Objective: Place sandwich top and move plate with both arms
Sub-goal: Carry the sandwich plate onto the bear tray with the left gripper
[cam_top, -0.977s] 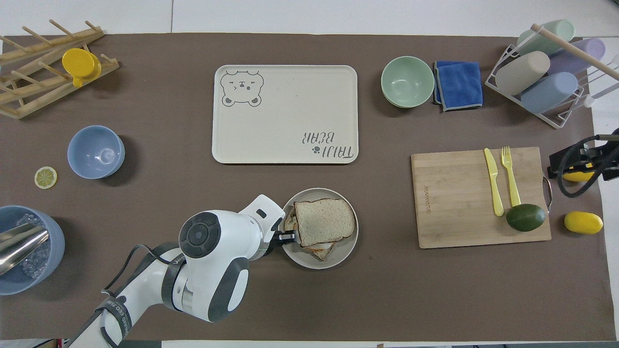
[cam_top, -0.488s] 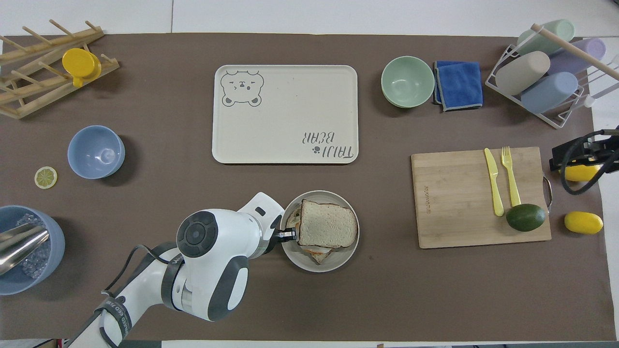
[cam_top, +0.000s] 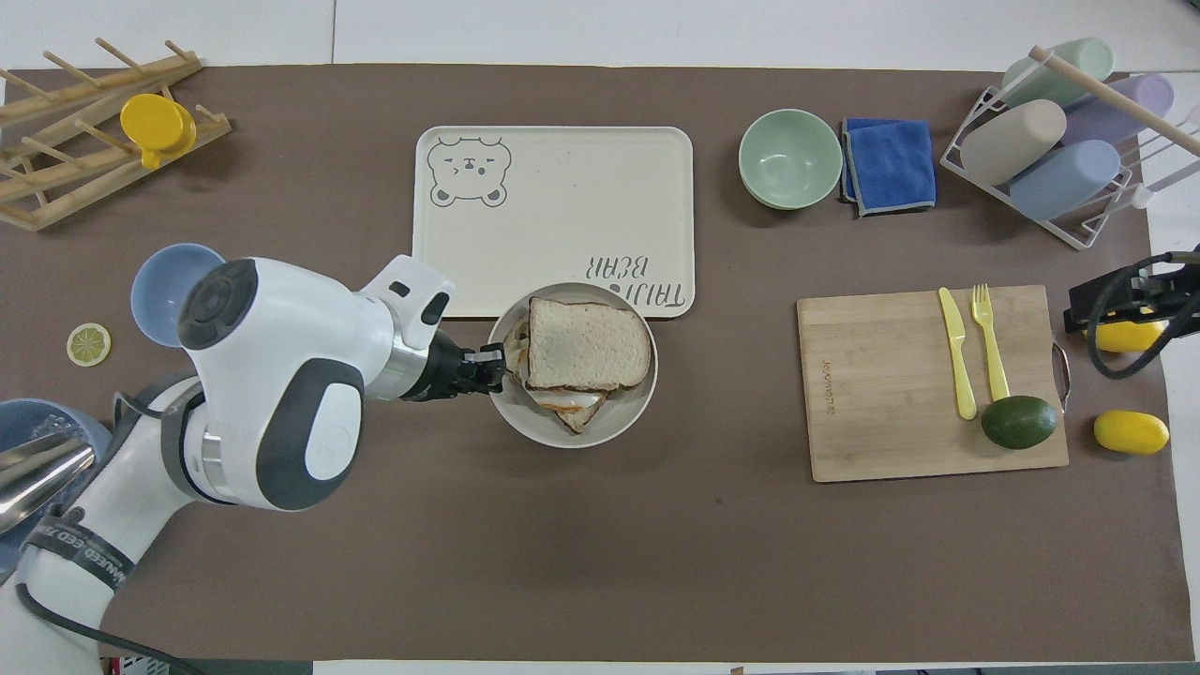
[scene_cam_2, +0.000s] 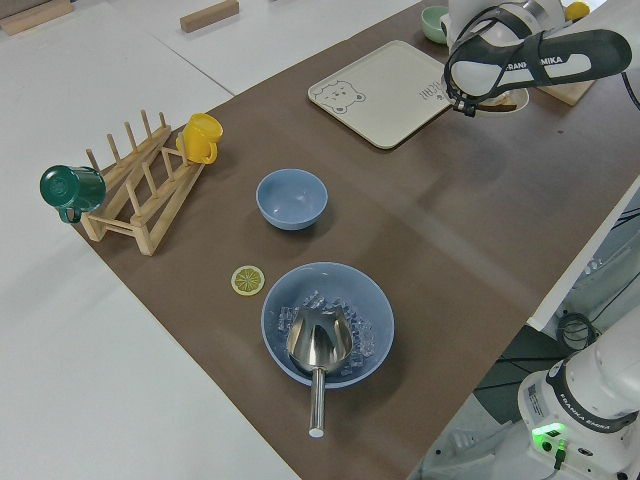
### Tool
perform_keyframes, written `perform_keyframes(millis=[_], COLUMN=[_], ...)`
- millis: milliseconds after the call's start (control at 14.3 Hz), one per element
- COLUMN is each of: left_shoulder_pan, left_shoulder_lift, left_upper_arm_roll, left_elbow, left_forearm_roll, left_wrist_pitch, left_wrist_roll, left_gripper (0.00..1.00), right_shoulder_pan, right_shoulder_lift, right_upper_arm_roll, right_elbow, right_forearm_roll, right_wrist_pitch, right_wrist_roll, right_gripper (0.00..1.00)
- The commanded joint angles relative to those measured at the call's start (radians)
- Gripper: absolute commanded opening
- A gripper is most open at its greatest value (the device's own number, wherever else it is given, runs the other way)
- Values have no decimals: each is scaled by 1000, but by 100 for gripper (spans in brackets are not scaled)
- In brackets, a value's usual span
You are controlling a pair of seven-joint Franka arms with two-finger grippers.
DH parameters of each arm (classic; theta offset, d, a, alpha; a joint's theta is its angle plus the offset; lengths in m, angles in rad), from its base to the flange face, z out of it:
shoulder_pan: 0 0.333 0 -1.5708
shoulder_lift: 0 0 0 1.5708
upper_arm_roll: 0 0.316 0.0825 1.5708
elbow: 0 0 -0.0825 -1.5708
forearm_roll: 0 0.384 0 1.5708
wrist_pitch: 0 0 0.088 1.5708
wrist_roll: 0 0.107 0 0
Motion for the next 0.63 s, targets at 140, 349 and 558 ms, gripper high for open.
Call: perform_keyframes(millis=[140, 349, 558], left_shoulder_pan=[108, 127, 128], left_shoulder_lift=[234, 412, 465], left_upper_arm_roll=[-5, -2, -2], left_elbow=[313, 471, 490], left_forearm_roll=[6, 11, 11], left_wrist_pitch=[-93, -74, -24], left_wrist_roll=[57, 57, 59], left_gripper=[0, 0, 0], right_shoulder_pan=[-11, -13, -10], right_shoulder_lift=[-22, -22, -25], right_upper_arm_roll=[14, 14, 16], right_elbow=[2, 2, 2], right_forearm_roll=[49, 49, 49], right_wrist_pitch=[3, 3, 3], right_wrist_roll=[-28, -25, -20], right_gripper=[100, 100, 100])
